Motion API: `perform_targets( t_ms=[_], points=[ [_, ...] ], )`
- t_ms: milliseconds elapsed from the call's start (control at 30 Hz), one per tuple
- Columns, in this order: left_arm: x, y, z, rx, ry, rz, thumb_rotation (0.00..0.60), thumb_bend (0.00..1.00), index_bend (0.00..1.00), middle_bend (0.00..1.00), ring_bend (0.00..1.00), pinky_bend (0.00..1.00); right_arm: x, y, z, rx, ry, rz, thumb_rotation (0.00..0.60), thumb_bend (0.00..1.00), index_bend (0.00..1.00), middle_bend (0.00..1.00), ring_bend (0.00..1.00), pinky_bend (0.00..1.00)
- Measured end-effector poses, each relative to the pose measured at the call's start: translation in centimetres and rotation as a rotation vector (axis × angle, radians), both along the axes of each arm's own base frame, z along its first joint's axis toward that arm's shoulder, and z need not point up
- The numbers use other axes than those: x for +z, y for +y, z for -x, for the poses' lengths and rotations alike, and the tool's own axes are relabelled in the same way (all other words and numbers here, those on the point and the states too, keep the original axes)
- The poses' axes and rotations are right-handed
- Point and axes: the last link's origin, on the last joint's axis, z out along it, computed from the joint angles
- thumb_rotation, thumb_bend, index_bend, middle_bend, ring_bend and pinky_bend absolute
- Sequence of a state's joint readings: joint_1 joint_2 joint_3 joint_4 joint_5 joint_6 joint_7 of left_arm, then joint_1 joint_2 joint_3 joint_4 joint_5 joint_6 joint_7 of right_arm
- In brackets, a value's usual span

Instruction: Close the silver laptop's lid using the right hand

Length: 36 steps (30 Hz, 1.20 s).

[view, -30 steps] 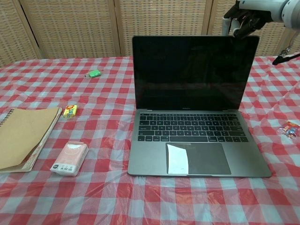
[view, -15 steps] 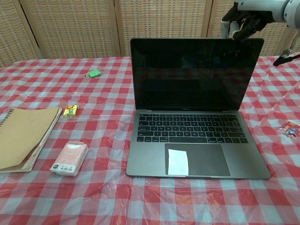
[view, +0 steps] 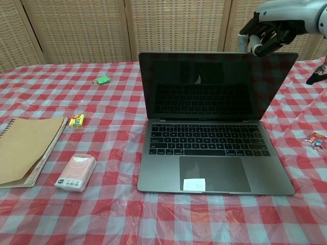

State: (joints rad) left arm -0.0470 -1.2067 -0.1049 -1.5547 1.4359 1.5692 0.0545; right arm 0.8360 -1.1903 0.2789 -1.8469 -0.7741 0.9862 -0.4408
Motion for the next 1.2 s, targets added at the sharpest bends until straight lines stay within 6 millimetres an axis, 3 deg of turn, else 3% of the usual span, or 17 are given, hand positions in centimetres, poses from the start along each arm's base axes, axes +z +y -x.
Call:
perform_targets(
  t_ms=[1200],
  points=[
    [-0.3,-0.5,-0.8,-0.032,0.006,0.014,0.6,0.08,0.0,0.0,0.0,0.0,-2.3,8.0,0.9,0.086,-0.048,-0.24,0.6,1.0,0.55,0.46,0.38,0.35]
  ],
)
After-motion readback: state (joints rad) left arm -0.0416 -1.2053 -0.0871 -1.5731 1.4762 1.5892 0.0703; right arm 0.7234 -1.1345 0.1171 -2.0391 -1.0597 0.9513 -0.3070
